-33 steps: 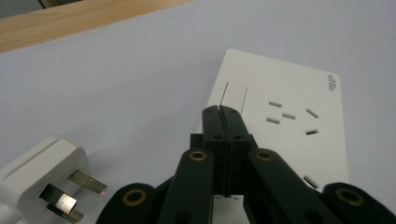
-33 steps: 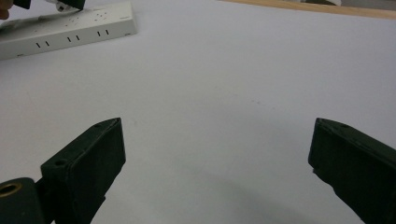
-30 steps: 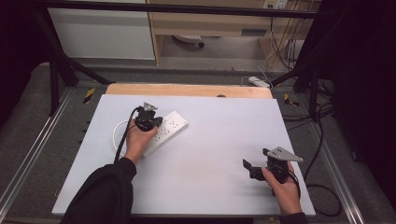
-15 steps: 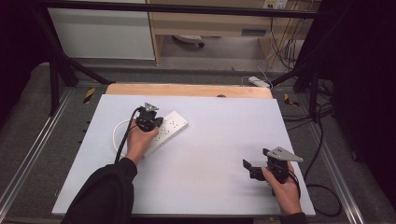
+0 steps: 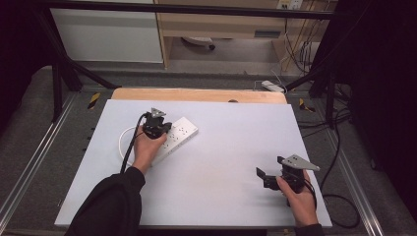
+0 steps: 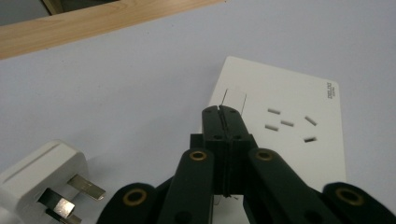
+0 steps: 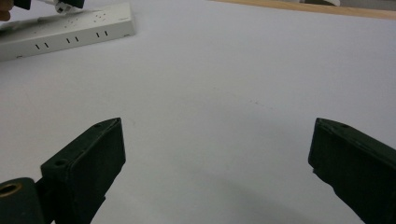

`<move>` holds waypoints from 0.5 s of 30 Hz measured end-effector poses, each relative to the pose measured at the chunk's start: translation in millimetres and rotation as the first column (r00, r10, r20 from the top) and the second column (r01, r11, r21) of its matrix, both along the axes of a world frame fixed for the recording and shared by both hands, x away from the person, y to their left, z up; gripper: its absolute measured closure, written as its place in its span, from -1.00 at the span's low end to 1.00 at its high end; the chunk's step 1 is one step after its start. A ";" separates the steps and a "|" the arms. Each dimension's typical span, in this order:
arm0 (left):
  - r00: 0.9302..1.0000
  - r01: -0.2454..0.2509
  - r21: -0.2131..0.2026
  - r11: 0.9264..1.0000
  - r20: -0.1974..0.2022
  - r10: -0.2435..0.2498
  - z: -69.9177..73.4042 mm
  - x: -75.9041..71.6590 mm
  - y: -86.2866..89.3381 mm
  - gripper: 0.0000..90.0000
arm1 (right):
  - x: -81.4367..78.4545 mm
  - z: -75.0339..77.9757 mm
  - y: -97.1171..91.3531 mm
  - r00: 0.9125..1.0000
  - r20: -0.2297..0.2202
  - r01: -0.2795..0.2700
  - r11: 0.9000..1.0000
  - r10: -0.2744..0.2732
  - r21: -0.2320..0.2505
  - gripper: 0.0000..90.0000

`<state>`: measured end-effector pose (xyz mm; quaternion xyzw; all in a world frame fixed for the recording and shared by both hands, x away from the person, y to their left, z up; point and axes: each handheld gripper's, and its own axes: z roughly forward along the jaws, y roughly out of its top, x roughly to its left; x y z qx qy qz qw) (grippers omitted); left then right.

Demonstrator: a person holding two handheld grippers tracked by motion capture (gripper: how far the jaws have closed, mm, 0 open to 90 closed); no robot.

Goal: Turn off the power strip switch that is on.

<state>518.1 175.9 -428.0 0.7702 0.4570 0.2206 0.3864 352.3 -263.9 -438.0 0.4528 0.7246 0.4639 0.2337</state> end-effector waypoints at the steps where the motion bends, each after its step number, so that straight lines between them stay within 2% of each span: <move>1: 1.000 0.005 -0.002 1.000 0.007 -0.005 1.2 -0.7 -0.3 1.00 | -0.2 0.2 0.0 1.000 -0.001 0.000 1.000 0.000 0.001 -0.90; 8: 0.996 0.012 -0.017 1.000 0.088 -0.010 8.5 -6.8 -3.1 1.00 | -0.1 0.2 0.2 1.000 -0.001 0.000 1.000 0.000 0.002 -0.90; 12: 0.993 0.023 -0.036 0.999 0.113 -0.019 11.7 -9.9 -4.1 1.00 | -0.1 0.0 0.2 1.000 -0.003 0.002 1.000 -0.002 0.003 -0.90; 15: 0.990 0.029 -0.017 0.999 0.136 -0.026 13.3 -11.6 -6.4 0.70 | 0.2 -0.1 0.3 1.000 -0.003 -0.001 1.000 0.001 -0.001 -0.90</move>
